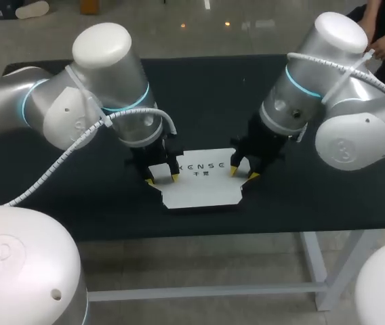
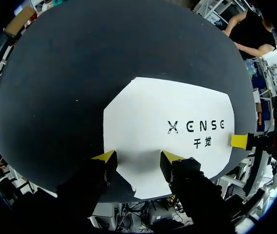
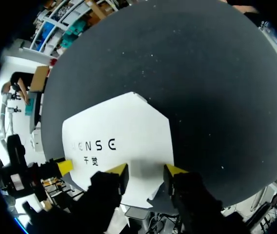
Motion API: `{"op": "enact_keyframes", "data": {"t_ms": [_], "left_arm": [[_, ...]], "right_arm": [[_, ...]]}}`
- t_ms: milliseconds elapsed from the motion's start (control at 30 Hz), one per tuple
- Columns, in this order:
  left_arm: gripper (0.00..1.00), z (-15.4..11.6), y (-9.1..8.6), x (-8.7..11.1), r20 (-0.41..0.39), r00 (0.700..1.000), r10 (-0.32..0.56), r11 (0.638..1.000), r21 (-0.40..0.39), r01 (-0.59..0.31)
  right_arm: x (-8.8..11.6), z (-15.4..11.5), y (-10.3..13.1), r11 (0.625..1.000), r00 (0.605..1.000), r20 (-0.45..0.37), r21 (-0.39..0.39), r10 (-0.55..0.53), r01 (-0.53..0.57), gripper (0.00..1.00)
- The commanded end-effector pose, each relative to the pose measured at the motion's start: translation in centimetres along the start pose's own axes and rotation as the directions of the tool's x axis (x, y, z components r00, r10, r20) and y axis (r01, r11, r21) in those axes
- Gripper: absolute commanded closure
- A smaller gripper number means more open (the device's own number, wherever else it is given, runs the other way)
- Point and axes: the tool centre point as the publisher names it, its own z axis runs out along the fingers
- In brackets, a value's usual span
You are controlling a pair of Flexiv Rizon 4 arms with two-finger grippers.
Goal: Assemble the packaging by folding the flat box into shape, placing the metal phone stand inside, and closing the box properly
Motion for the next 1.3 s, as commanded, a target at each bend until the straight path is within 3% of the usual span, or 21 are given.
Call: {"op": "enact_keyframes", "data": {"t_ms": [33,867,1300], "left_arm": [[0.38,0.3,0.4,0.0,-0.006,1.0,0.011,1.0,0.019,-0.011],[0.39,1.4,-0.4,0.3,-0.08,0.994,0.074,0.997,0.001,-0.074],[0.5,1.5,-0.7,0.2,-0.125,0.988,0.086,0.996,-0.027,-0.09]], "right_arm": [[-0.3,0.2,-0.1,1.0,1.0,-0.009,-0.016,-0.004,0.004,0.49],[-0.2,1.1,1.1,0.998,0.996,-0.075,-0.05,-0.044,0.041,0.5],[0.2,1.5,1.4,0.997,0.991,-0.114,-0.057,-0.067,0.06,0.5]]}}
